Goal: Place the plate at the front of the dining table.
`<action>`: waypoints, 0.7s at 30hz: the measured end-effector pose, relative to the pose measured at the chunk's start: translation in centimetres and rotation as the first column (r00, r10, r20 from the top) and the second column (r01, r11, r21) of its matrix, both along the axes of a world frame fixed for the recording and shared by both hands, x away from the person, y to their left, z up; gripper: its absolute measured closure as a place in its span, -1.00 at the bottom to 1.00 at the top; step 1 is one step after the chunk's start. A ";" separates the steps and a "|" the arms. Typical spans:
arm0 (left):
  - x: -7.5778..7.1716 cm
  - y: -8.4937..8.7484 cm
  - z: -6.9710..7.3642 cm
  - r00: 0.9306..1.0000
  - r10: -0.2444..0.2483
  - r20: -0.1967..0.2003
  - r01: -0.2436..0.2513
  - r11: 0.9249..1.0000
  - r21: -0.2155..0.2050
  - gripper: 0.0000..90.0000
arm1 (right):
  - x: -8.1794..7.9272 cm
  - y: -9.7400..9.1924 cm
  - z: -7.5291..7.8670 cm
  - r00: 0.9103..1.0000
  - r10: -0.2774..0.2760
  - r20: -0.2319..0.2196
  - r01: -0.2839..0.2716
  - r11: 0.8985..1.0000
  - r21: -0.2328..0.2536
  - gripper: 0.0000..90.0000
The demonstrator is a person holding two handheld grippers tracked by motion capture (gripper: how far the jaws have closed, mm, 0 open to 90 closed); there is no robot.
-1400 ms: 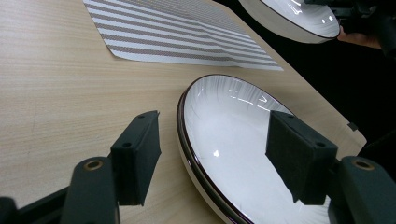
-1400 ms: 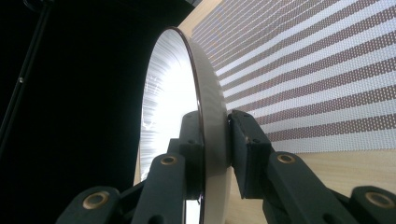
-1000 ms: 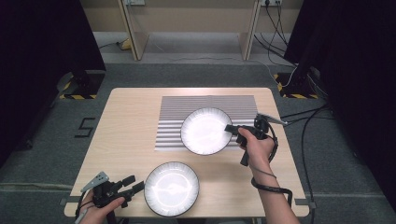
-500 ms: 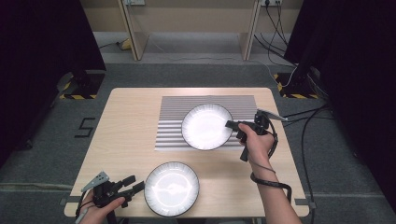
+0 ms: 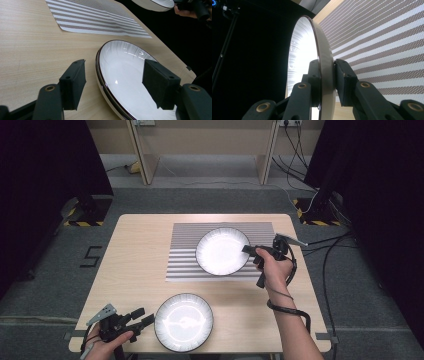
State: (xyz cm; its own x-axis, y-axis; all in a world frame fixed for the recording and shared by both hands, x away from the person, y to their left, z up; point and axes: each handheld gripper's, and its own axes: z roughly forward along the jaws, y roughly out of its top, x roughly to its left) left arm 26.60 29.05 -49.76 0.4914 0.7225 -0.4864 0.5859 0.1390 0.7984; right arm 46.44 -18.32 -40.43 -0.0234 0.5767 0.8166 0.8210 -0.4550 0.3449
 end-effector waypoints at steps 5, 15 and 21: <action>0.0 -0.1 -0.1 1.000 -0.003 -0.004 0.003 1.000 0.000 -0.23 | 0.4 -0.2 -0.2 1.000 -0.010 -0.005 0.010 1.000 -0.005 0.67; 0.0 0.0 -0.2 1.000 -0.002 -0.006 0.002 1.000 0.001 -0.23 | 1.5 -0.2 -0.4 0.999 -0.029 -0.014 0.029 1.000 -0.003 0.67; 0.0 0.0 -0.2 1.000 -0.003 -0.007 0.003 1.000 0.001 -0.23 | 2.0 -0.3 -0.8 0.999 -0.037 -0.019 0.036 0.999 -0.007 0.67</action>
State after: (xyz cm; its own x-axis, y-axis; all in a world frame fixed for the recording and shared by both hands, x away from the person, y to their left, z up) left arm 26.63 29.02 -49.99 0.4902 0.7218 -0.4886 0.5916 0.1361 0.7946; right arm 48.46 -18.57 -41.19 0.0133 0.5823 0.8129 0.8103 -0.4826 0.3324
